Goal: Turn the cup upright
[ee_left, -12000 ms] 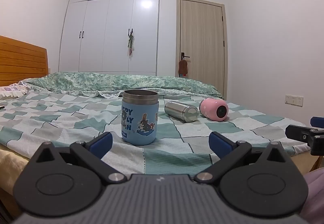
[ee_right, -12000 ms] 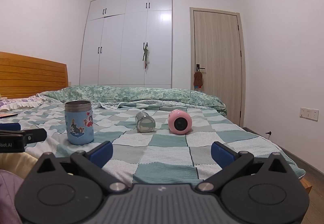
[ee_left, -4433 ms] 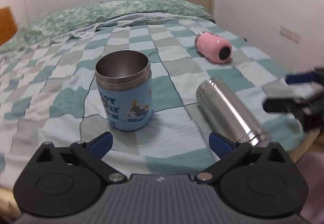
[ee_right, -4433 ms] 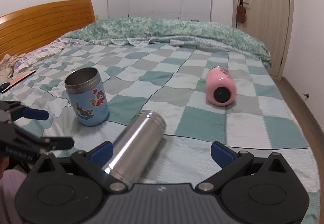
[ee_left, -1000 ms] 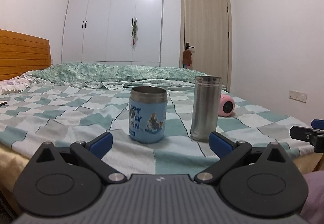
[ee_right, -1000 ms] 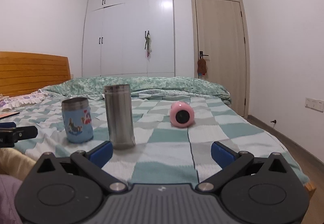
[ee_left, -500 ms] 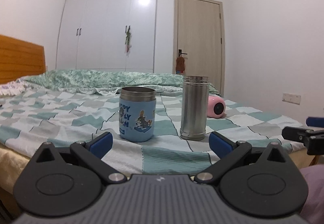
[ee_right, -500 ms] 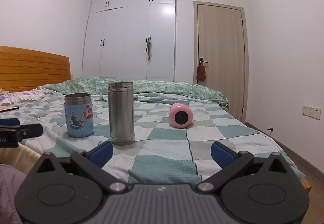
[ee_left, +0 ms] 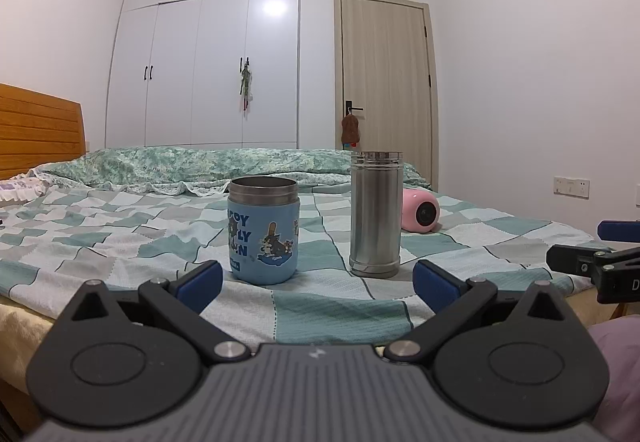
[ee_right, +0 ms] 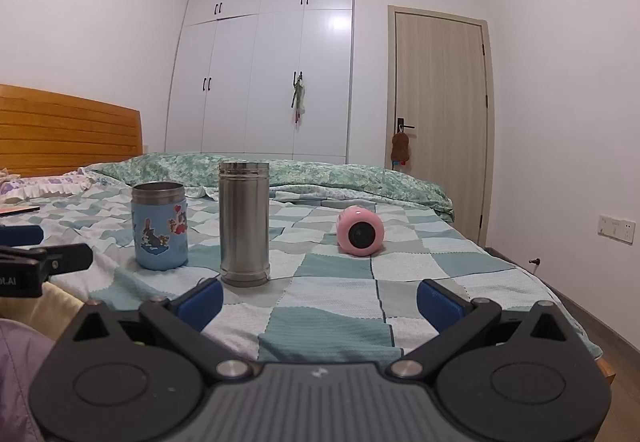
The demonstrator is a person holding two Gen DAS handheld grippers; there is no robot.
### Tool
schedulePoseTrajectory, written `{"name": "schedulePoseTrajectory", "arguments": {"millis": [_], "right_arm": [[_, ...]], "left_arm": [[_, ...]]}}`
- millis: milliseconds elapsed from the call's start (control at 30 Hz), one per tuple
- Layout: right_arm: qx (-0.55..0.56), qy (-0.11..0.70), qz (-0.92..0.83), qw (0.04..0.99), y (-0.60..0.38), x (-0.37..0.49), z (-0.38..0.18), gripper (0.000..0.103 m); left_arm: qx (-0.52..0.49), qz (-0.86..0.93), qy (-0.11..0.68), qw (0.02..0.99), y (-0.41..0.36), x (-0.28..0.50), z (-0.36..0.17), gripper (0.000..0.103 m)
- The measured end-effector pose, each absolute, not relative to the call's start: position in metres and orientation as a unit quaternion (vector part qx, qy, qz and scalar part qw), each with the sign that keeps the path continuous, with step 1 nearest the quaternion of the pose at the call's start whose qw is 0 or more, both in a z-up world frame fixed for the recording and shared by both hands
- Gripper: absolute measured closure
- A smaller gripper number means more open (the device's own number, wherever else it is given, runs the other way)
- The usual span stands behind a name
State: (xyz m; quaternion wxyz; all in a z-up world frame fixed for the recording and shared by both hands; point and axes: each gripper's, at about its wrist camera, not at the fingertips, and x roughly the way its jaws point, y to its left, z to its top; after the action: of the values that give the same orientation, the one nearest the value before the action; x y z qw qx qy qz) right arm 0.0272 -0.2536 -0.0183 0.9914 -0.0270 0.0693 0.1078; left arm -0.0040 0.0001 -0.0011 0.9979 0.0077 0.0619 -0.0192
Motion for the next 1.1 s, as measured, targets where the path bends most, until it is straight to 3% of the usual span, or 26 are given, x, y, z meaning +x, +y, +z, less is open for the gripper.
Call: {"name": "schedulePoseTrajectory", "arguments": {"millis": [1100], "right_arm": [[-0.027,0.067,0.107,0.992,-0.2525,0.0263,-0.0188,0.000]], "left_arm": [[0.008,-0.019,0.057,0.998,0.0003,-0.0050,0.0007,0.000]]}}
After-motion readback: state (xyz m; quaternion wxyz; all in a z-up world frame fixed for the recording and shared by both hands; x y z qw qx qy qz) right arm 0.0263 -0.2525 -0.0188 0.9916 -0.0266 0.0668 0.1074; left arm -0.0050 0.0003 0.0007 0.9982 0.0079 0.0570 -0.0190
